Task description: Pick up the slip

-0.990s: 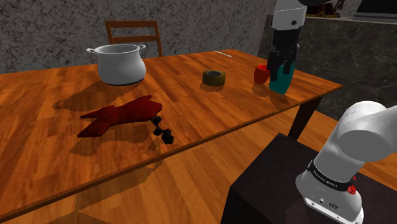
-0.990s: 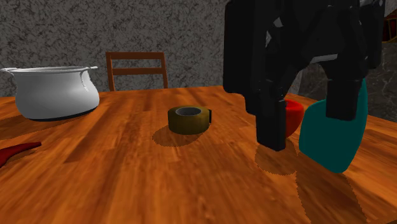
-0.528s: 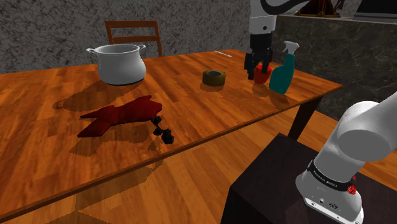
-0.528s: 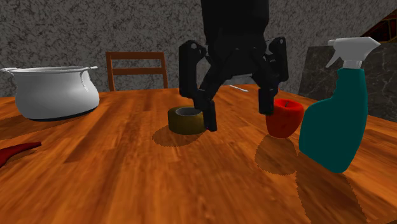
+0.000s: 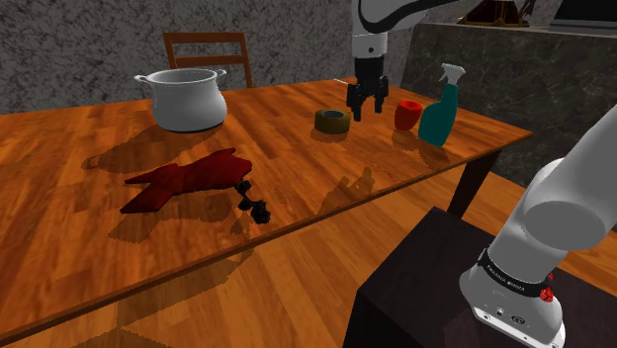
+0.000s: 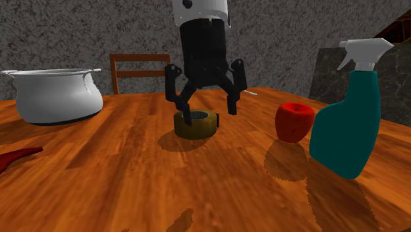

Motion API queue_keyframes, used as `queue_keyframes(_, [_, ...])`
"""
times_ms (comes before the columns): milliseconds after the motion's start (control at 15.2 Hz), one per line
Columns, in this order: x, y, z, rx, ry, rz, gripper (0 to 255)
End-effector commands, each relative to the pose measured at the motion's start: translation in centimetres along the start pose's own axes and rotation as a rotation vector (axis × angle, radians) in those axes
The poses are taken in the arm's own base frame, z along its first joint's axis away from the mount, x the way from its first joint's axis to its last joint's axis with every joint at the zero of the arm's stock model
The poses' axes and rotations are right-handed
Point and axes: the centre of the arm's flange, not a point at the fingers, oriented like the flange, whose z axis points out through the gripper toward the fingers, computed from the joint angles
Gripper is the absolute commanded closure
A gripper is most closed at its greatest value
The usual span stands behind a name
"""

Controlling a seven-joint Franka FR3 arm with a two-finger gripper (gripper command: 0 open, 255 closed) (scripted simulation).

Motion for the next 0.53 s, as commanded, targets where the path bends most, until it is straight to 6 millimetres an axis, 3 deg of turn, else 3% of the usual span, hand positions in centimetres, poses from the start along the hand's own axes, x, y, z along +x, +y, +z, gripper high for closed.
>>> queue_keyframes(0, [2.5, -0.2, 0.3, 0.003, 0.000, 0.002, 0])
queue_keyframes(462, [11.7, -0.7, 1.3, 0.014, -0.002, 0.007, 0])
